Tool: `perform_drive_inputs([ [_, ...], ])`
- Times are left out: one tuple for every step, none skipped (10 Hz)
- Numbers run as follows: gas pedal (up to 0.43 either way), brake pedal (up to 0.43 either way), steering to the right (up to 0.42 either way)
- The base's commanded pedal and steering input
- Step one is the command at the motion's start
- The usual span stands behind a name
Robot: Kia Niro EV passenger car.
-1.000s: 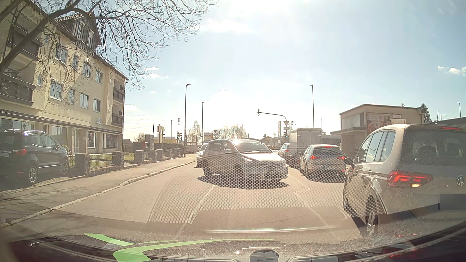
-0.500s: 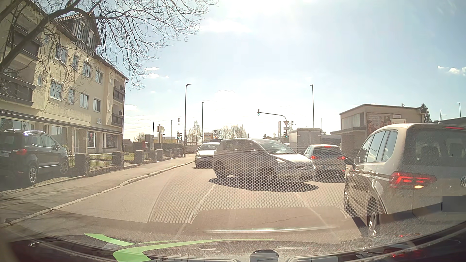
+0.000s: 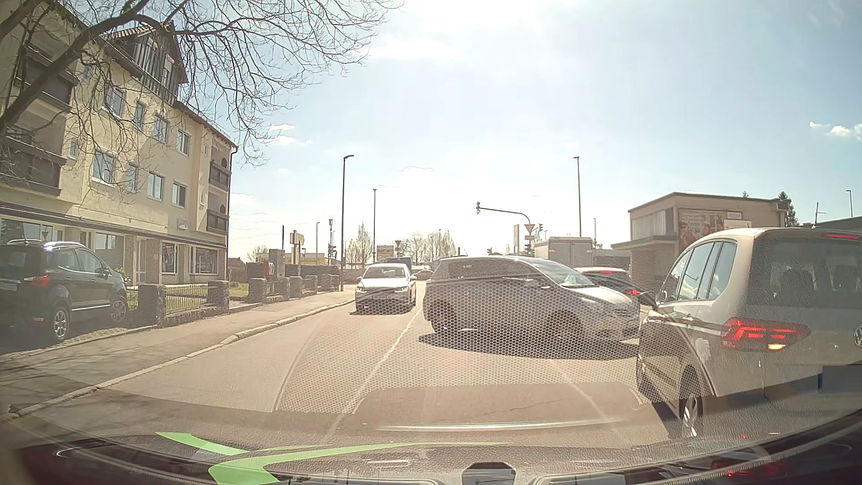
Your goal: Follow the waypoints while adhering to traffic rules and regulations
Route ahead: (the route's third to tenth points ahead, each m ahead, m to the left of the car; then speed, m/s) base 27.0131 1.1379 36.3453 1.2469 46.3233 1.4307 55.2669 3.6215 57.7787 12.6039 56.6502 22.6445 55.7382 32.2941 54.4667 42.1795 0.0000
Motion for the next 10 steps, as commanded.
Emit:
perform_drive_inputs([
  [0.0, 0.311, 0.003],
  [0.0, 0.311, 0.003],
  [0.0, 0.317, 0.003],
  [0.0, 0.311, 0.003],
  [0.0, 0.317, 0.003],
  [0.0, 0.311, 0.003],
  [0.0, 0.317, 0.003],
  [0.0, 0.311, 0.003],
  [0.0, 0.317, 0.002],
  [0.0, 0.311, 0.003],
])
